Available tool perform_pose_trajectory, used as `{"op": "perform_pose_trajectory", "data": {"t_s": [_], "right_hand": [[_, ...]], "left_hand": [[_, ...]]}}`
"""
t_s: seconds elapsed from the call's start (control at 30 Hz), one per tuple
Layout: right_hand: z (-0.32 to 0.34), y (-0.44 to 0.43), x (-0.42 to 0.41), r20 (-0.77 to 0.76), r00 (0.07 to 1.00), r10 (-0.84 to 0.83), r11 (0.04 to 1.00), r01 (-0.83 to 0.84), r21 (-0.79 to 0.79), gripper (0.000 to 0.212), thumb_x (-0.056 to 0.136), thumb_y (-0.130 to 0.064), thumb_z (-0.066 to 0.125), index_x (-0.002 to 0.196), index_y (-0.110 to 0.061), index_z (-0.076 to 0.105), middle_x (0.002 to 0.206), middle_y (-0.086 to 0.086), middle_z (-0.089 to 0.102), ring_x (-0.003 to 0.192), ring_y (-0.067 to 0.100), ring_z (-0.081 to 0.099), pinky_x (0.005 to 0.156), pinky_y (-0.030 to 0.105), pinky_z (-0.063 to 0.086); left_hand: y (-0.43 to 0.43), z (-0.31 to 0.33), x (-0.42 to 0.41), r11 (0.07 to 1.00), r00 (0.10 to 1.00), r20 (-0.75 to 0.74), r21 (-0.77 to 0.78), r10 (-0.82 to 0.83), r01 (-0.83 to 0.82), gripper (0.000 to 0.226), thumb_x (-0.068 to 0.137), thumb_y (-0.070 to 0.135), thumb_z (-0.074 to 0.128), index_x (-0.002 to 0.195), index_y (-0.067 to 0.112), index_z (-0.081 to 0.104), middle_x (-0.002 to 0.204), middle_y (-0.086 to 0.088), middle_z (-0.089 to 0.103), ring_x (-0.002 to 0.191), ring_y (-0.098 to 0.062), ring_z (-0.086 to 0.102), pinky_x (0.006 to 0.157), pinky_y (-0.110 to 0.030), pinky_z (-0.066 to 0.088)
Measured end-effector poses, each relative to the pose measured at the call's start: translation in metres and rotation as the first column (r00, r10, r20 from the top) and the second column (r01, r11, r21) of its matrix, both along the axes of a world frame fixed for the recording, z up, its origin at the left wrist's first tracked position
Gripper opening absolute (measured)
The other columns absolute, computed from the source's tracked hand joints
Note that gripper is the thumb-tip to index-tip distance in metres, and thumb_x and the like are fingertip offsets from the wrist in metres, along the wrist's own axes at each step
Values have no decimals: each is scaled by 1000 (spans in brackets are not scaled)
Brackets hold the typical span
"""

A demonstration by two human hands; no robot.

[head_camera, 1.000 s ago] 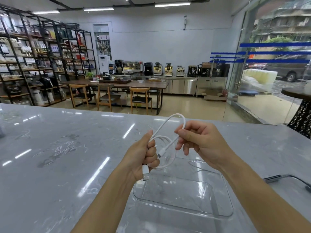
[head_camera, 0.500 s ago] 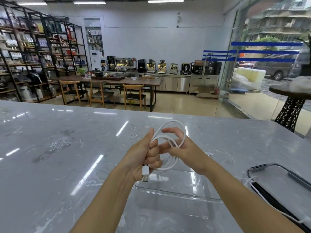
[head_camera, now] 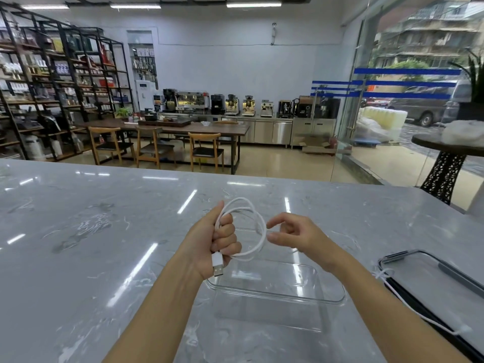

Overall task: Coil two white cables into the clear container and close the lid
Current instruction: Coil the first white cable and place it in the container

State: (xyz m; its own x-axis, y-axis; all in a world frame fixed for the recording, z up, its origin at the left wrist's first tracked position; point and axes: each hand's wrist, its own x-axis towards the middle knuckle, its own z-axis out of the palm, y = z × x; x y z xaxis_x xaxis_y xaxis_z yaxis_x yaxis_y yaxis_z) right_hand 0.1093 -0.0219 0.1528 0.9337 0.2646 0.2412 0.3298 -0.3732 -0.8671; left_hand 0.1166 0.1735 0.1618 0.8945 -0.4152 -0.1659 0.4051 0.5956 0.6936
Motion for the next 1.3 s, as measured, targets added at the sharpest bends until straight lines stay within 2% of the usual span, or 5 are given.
{"op": "perform_pose_trajectory", "data": {"t_s": [0.4,0.57,0.77,1.07,1.3], "right_hand": [[-8,-36,-4,-85,989,-122,937,87,-337,31,92,-38,48,72,-19,61,64,2,61,59,7,53,65,23,40],[-9,3,-23,-240,964,115,993,-102,66,45,89,-47,40,112,-10,52,65,1,55,51,12,48,51,23,41],[-6,14,-22,63,993,-102,994,104,-32,25,97,-20,40,76,-16,52,57,-6,41,40,-1,39,47,12,29],[6,-2,-31,26,999,24,814,-5,-580,26,98,-32,35,82,-15,47,72,1,50,66,17,46,62,29,37],[12,-1,-33,195,981,17,567,152,-810,19,100,-34,26,89,-19,29,58,-3,37,66,27,44,55,34,30]], "left_hand": [[-4,-4,-4,987,997,42,141,66,-72,55,92,30,50,40,17,36,31,7,21,22,-6,18,31,-14,15],[-18,-9,-11,992,998,50,123,26,-32,54,93,31,47,43,17,37,31,6,21,22,-6,18,30,-16,16],[-20,-4,-19,978,996,79,207,-45,28,45,96,31,42,59,7,52,44,-4,50,36,-14,49,40,-22,44],[-10,12,-23,282,884,420,890,-204,-358,42,91,32,54,67,0,65,73,-16,71,69,-27,70,68,-35,59],[4,-3,-23,813,910,152,521,-386,258,22,78,19,65,88,1,73,113,-13,68,111,-26,60,98,-50,46]]}}
